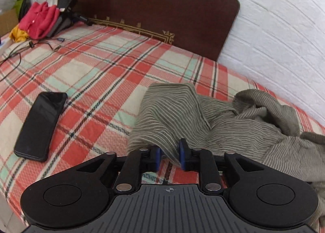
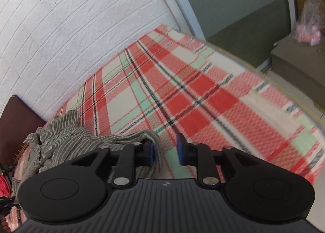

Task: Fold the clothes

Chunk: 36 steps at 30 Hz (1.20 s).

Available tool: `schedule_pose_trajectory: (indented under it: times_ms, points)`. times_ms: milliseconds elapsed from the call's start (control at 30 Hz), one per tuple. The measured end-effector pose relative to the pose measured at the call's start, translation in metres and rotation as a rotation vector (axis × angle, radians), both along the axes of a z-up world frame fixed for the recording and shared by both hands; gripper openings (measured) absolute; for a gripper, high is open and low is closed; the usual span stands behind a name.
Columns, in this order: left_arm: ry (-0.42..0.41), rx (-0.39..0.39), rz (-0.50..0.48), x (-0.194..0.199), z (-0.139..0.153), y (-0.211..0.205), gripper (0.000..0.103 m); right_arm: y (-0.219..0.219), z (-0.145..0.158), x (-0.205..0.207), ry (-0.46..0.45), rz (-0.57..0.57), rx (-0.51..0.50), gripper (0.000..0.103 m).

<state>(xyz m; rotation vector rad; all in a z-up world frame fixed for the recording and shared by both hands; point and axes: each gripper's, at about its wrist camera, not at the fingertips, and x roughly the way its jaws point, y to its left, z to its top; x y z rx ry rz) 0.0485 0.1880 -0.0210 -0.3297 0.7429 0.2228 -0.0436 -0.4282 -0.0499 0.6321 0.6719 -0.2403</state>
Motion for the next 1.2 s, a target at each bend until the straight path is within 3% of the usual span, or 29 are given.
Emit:
schedule_pose_trajectory:
  times_ms: [67, 200, 267, 367, 467, 533, 767, 900, 1033, 1133, 1167, 1200]
  points:
    - [-0.016, 0.036, -0.007, -0.006, 0.011, 0.000, 0.040, -0.005, 0.009, -0.005, -0.002, -0.015, -0.043, 0.031]
    - [-0.068, 0.014, -0.070, -0.011, 0.032, -0.004, 0.045, -0.013, 0.017, -0.010, 0.002, -0.030, -0.050, 0.039]
    - [-0.107, 0.063, -0.130, -0.014, 0.044, -0.020, 0.047, -0.016, 0.016, -0.013, -0.009, -0.020, -0.019, 0.040]
    - [-0.163, 0.160, -0.231, -0.014, 0.060, -0.049, 0.058, -0.022, 0.015, -0.021, -0.018, -0.012, 0.047, 0.040]
    - [-0.204, 0.234, -0.262, -0.014, 0.072, -0.067, 0.061, -0.027, 0.015, -0.030, -0.009, 0.009, 0.075, 0.044]
    - [-0.217, 0.208, -0.340, -0.010, 0.076, -0.076, 0.061, -0.028, 0.015, -0.034, -0.001, 0.022, 0.067, 0.045]
    - [-0.201, 0.164, -0.639, 0.038, 0.051, -0.144, 0.068, -0.026, 0.017, -0.043, -0.046, 0.055, 0.034, 0.048]
    - [-0.190, 0.161, -0.758, 0.073, 0.029, -0.181, 0.079, -0.024, 0.019, -0.057, -0.067, 0.068, 0.009, 0.057]
    - [-0.114, 0.146, -0.857, 0.099, 0.011, -0.205, 0.079, -0.025, 0.020, -0.062, -0.082, 0.093, 0.014, 0.064]
    - [-0.073, 0.167, -0.872, 0.111, -0.001, -0.218, 0.080, -0.027, 0.018, -0.062, -0.083, 0.096, 0.026, 0.066]
    - [-0.059, 0.173, -0.870, 0.115, -0.006, -0.221, 0.078, -0.026, 0.017, -0.061, -0.071, 0.090, 0.022, 0.066]
    - [-0.038, 0.163, -0.870, 0.120, -0.010, -0.222, 0.055, -0.026, 0.017, -0.060, -0.059, 0.084, 0.017, 0.066]
